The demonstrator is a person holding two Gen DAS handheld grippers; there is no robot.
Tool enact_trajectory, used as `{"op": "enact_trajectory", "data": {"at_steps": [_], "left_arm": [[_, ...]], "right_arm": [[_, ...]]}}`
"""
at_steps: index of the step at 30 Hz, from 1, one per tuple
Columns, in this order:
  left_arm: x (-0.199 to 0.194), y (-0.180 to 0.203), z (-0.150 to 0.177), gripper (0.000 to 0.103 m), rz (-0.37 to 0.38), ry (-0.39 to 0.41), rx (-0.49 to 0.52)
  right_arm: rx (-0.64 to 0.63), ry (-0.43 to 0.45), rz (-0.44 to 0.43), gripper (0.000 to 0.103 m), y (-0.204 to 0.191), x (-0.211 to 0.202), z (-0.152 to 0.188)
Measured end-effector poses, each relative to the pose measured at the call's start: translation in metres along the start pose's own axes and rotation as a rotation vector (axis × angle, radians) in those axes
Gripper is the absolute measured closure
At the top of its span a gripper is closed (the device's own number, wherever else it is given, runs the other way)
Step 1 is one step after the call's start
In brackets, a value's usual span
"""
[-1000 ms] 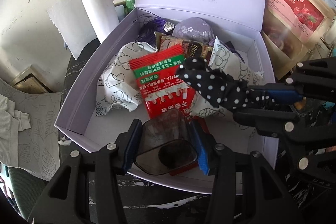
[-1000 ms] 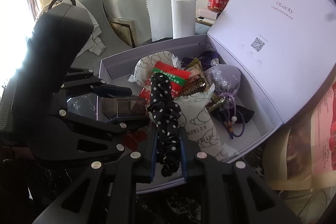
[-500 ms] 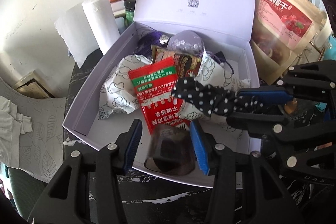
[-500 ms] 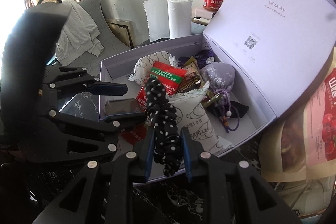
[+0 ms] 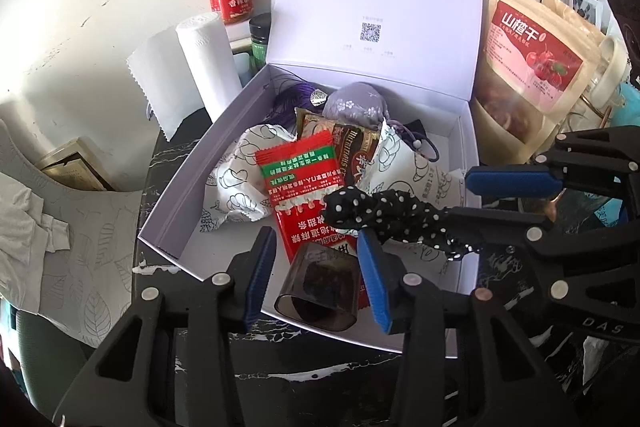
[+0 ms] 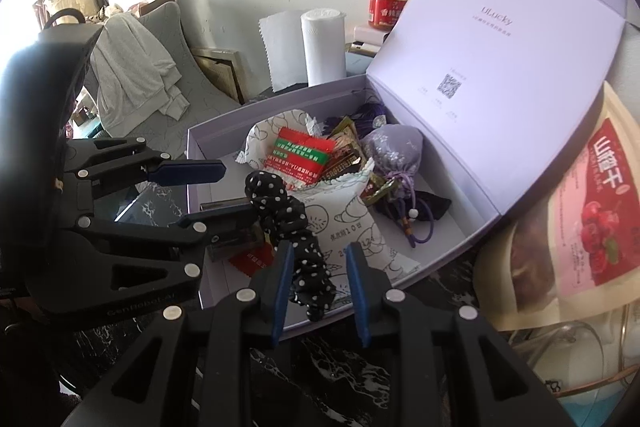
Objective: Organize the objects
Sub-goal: 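Open both tools to release the cup and scrunchie into the box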
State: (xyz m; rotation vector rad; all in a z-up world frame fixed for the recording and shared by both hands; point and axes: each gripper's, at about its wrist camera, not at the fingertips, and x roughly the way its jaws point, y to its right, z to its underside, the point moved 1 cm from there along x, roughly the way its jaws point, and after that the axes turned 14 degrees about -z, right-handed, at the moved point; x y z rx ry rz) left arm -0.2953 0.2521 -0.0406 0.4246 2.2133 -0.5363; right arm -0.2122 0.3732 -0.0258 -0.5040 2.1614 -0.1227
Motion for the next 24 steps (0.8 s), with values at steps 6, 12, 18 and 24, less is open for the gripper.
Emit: {"op": "enact_trajectory", "data": {"at_steps": [6, 12, 18, 24], "left_arm": [[-0.007, -0.002, 0.000, 0.051, -0.014, 0.012, -0.018], [-0.017, -0.006, 0.002, 0.038, -0.018, 0.022, -0.051], [-0.033, -0.009, 0.005, 0.035, -0.044, 0.035, -0.062], [-0.060, -0.019, 0.002, 0.029, -0.072, 0.071, -0.096]], "right_arm": [[-0.012, 0.007, 0.034, 0.077, -0.002, -0.004, 0.000], [-0.009, 0.026, 0.053, 0.077, -0.004, -0.011, 0.001], [-0.027, 0.032, 0.068, 0.075, -0.010, -0.020, 0.002], [-0.050, 0.066, 0.090, 0.060, -0.021, -0.038, -0.003]]}}
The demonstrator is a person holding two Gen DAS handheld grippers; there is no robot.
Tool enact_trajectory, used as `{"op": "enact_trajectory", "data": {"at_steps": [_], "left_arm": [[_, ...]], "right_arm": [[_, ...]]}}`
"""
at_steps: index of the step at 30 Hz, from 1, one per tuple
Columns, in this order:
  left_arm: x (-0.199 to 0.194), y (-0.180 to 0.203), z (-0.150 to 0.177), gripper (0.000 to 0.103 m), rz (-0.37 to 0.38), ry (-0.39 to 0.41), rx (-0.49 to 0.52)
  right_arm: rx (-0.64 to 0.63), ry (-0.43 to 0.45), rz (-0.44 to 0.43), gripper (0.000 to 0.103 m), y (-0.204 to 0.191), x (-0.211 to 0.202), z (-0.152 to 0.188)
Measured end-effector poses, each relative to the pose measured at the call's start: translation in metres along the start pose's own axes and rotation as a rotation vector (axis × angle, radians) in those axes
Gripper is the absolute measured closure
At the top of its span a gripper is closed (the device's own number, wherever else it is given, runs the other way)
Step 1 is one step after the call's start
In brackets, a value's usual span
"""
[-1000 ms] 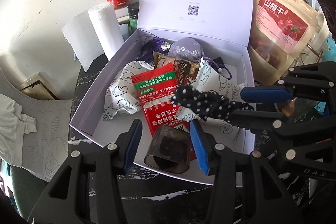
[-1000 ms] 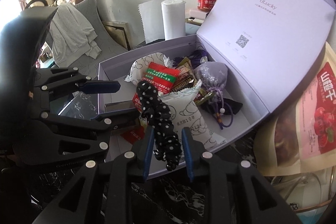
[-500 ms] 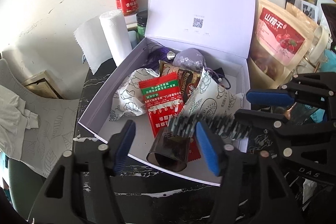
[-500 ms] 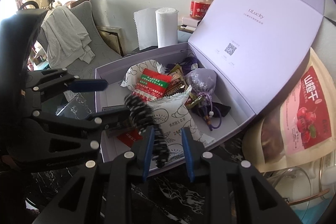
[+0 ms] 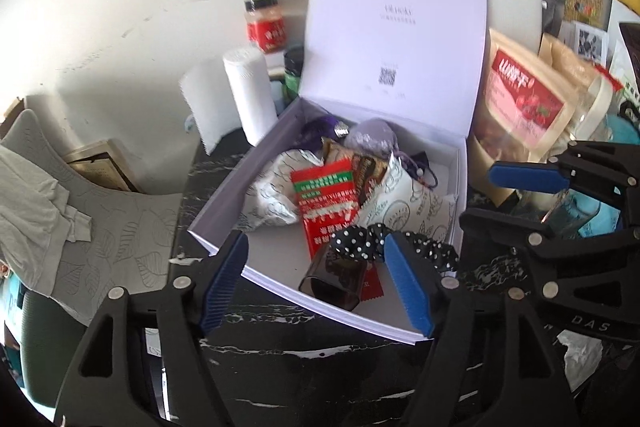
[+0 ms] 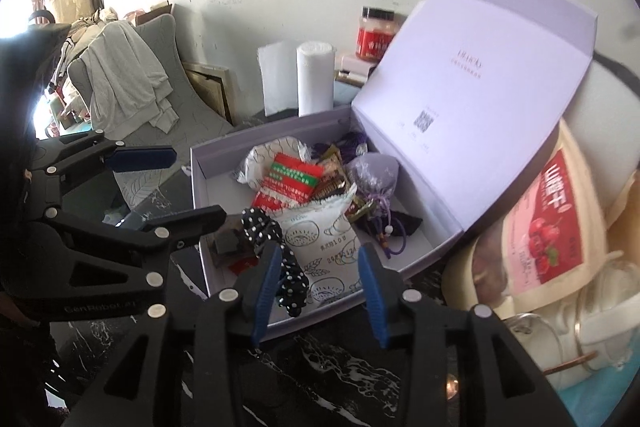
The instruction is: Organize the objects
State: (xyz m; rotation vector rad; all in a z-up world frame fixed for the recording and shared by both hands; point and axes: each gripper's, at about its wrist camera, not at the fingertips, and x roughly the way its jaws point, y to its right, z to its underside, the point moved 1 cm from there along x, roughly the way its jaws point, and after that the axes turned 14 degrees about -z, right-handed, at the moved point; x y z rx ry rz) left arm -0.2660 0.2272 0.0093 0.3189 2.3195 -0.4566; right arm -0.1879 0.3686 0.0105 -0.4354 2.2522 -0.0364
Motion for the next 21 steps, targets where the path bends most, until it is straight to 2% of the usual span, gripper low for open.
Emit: {"op": "enact_trajectory", "data": {"at_steps": [1, 7, 10, 14, 21], "left_arm": [[-0.006, -0.003, -0.002, 0.026, -0.008, 0.008, -0.013], [-0.039, -0.018, -0.008, 0.018, -0.066, 0.049, -0.044], [-0.054, -0.024, -0.008, 0.014, -0.084, 0.065, -0.061], [-0.076, -0.029, -0.005, 0.010, -0.093, 0.081, -0.082], [-0.122, -0.031, 0.010, 0.006, -0.129, 0.108, -0.099]], "right_arm": [[-0.005, 0.007, 0.010, 0.056, -0.002, -0.004, -0.001], [-0.039, 0.061, 0.056, 0.046, -0.016, -0.033, -0.011], [-0.061, 0.087, 0.092, 0.045, -0.025, -0.047, -0.014], [-0.072, 0.126, 0.109, 0.034, -0.035, -0.067, -0.016], [-0.079, 0.167, 0.148, 0.029, -0.053, -0.097, -0.008]]}}
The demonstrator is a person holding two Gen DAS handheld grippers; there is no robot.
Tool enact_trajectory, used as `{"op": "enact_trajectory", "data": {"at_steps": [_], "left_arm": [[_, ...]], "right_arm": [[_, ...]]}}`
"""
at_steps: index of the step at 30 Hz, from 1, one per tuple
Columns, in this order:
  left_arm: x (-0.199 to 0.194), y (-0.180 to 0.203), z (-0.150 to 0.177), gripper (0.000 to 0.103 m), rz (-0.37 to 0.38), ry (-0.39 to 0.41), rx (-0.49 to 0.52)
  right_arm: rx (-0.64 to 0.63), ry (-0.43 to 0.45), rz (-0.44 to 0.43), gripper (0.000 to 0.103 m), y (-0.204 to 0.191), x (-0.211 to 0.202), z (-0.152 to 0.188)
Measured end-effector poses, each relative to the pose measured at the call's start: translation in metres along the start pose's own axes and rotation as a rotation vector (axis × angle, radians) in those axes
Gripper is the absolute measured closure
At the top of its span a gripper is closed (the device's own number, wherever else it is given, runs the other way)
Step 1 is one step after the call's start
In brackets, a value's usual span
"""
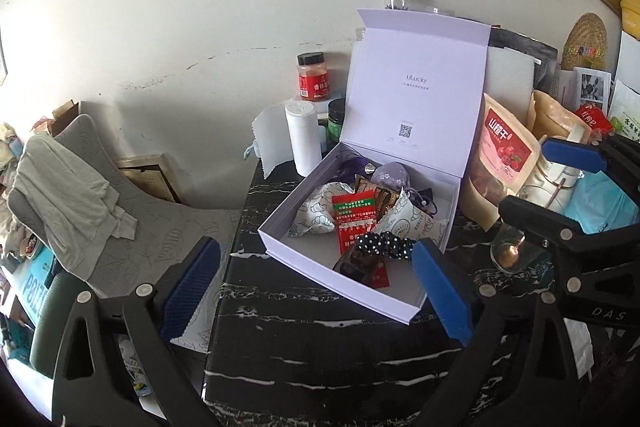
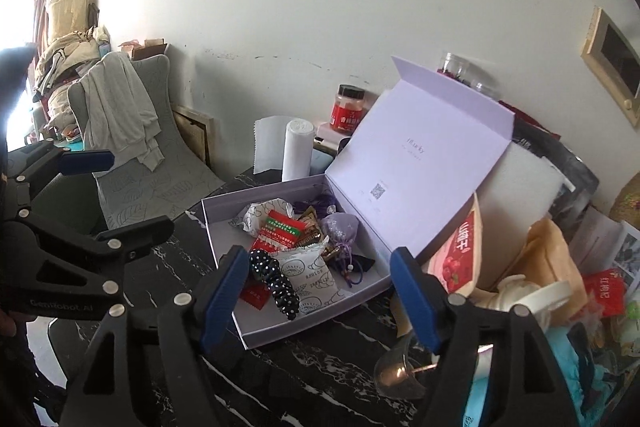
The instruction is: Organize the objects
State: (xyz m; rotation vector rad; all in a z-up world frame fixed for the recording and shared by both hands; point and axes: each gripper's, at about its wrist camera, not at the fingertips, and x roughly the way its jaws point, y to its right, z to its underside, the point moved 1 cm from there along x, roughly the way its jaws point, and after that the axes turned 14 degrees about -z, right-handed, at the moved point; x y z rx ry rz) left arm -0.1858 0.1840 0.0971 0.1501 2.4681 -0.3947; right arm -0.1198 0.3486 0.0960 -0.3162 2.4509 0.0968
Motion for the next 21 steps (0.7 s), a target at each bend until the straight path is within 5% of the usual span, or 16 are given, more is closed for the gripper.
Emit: {"op": "enact_trajectory", "data": {"at_steps": [21], "left_arm": [[-0.105, -0.015, 0.072, 0.005, -0.024, 0.022, -0.059]], "right_arm": [[0.020, 0.047, 0.015, 0.028, -0.040, -0.071, 0.049]]}}
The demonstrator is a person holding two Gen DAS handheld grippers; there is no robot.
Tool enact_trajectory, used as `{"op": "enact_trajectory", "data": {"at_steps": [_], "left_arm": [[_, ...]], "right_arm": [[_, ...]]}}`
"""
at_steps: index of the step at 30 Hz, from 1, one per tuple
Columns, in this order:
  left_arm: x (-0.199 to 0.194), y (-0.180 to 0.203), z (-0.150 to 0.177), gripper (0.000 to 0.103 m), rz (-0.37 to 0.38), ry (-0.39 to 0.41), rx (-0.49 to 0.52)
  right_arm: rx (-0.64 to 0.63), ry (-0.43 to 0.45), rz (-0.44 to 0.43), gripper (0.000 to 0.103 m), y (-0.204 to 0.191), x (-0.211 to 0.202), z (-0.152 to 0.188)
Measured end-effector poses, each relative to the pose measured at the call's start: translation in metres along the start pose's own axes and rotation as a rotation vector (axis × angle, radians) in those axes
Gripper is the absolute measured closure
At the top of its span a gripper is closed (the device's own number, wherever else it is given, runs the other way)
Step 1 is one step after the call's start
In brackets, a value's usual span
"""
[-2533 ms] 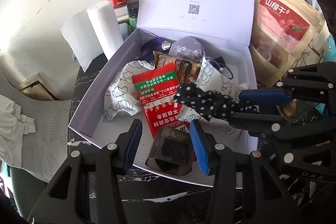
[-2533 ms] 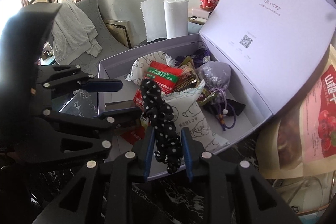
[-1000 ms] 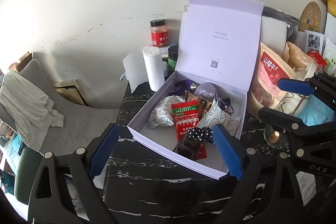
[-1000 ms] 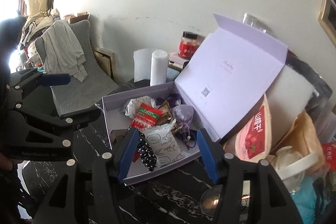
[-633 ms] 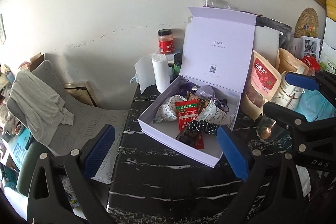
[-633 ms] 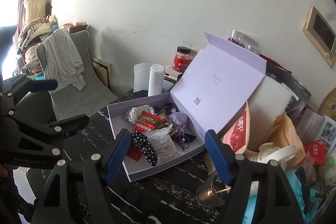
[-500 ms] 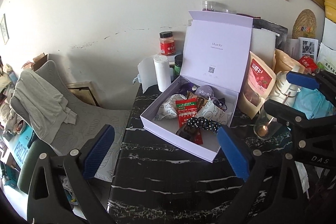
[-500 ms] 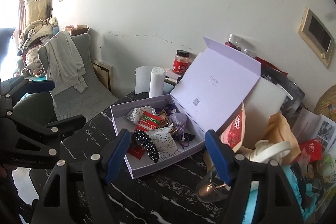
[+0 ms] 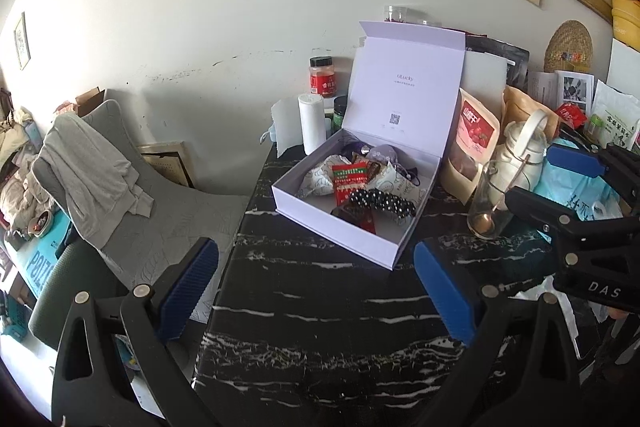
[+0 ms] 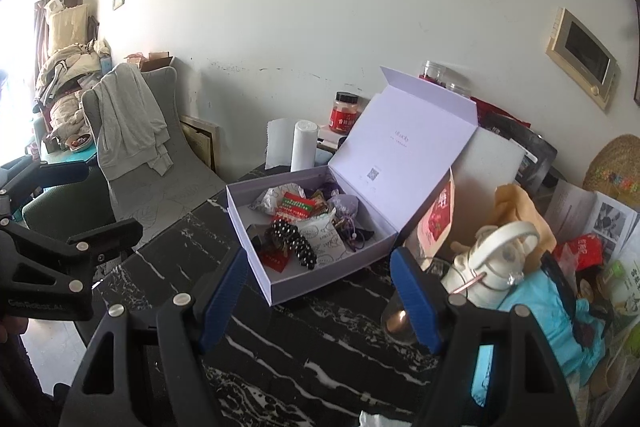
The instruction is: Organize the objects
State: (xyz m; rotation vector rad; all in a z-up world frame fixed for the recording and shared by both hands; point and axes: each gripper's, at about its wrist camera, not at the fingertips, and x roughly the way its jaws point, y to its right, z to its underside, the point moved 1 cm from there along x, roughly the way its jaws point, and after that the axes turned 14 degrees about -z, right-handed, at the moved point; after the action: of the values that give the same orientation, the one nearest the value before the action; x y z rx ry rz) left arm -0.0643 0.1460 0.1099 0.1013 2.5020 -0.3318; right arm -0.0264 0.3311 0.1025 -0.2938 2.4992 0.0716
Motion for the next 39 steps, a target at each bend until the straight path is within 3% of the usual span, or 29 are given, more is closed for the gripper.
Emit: {"op": "enact_trajectory", "data": {"at_steps": [18, 26, 39], "left_arm": [[-0.020, 0.028, 0.094, 0.005, -0.010, -0.053, -0.023], [-0.015, 0.033, 0.105, 0.005, -0.054, -0.065, -0.012], [-0.006, 0.040, 0.110, 0.005, -0.019, -0.088, -0.010]], "right_arm": [[0.078, -0.059, -0.012, 0.028, -0.003, -0.001, 0.085], [0.084, -0.079, 0.007, 0.028, -0.005, 0.005, 0.107], [0.068, -0.083, -0.002, 0.028, -0.007, 0.005, 0.109]]}}
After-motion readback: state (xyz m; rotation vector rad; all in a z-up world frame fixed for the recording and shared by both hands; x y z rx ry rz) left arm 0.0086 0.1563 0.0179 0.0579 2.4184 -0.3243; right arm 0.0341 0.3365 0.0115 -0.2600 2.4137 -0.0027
